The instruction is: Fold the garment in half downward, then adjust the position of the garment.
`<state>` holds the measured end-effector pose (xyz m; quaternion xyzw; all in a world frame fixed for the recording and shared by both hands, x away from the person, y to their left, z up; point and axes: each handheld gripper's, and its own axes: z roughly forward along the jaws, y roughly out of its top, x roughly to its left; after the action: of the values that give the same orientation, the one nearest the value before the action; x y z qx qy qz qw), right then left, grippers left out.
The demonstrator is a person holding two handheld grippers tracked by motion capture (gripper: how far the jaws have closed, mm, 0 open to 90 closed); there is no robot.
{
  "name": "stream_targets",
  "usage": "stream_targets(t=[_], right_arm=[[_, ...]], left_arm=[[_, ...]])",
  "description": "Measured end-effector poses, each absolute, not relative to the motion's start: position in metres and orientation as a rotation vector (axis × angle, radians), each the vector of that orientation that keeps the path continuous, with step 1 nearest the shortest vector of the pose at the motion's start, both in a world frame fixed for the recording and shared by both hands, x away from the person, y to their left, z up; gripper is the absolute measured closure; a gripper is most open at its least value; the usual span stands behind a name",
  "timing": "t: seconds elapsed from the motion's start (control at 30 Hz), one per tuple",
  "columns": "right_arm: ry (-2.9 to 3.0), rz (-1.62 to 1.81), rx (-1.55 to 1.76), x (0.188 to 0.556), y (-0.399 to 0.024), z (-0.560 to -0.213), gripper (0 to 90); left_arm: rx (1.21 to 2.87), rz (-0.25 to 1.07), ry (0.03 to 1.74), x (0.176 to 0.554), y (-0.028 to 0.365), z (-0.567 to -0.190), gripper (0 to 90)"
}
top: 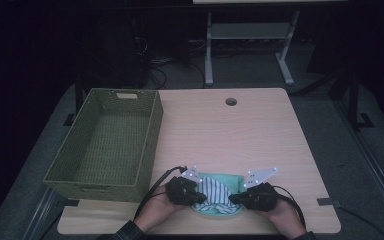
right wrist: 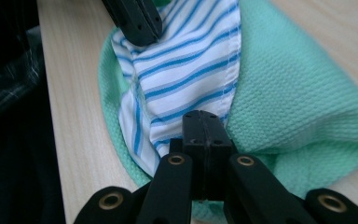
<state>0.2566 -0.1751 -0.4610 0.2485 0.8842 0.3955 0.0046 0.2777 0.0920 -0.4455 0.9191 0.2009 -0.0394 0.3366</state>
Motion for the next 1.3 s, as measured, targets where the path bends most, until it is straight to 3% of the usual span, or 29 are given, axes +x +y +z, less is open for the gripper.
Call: stream_targets(t=[0.37,0.67,0.87,1.3], right_arm=[[2.638,1.318,0.822,0.279,-0.189,-0.44,89.9],[2.648,1.266,0.851,0.302,-0.183,-0.448,89.9],[2.69,1.159,0.842,0.306,-0.176,-0.46,90.0],[2.629,1.111,0.916,0.321,-0.186,-0.465,90.0]], left_arm=[[2.312,0.053,0.603,0.298,0.103,-0.415,88.8],[2.349,0.109,0.701,0.315,0.1,-0.429,89.4],[2.443,0.153,0.691,0.325,0.091,-0.445,89.4],[2.456,0.203,0.674,0.356,0.067,-0.451,89.5]])
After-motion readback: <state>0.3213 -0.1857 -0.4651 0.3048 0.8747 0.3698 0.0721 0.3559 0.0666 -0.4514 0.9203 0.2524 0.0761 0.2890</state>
